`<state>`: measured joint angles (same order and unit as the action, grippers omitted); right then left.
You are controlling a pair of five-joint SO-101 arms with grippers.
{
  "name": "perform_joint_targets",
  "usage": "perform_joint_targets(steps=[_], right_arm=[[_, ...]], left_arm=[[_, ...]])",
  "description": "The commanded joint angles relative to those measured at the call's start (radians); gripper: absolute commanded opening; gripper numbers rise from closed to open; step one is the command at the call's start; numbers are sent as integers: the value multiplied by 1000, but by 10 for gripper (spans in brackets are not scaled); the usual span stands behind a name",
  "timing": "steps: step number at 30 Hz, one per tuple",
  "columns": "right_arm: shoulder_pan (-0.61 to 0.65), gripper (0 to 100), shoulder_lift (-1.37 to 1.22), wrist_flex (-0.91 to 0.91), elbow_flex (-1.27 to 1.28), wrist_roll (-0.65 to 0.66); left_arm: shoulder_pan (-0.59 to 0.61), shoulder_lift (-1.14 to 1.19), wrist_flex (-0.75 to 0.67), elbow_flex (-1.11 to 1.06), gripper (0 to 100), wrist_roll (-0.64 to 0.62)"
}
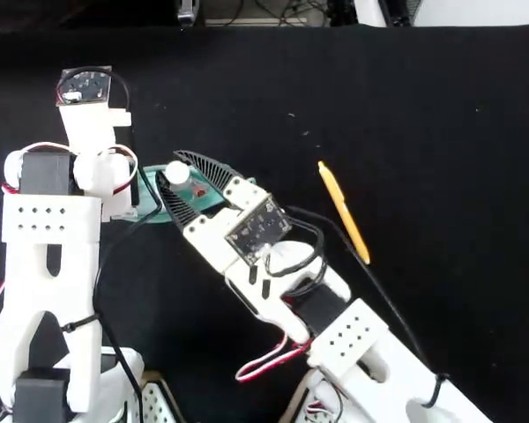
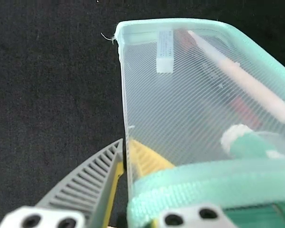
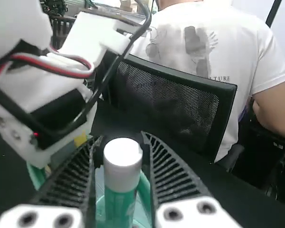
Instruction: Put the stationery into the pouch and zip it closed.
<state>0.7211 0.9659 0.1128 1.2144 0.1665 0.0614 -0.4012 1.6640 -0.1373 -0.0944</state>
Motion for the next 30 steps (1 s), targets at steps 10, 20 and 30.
perform_joint_targets(steps=[10, 20, 30], right_arm=[[91, 253, 45, -588, -249, -8], [41, 249, 289, -1013, -604, -8], [-611, 89, 366, -1034, -295, 0]], left_arm=[[12, 8, 0, -1, 34, -9], [12, 6, 0, -1, 34, -9], [12, 3, 0, -5, 34, -9]])
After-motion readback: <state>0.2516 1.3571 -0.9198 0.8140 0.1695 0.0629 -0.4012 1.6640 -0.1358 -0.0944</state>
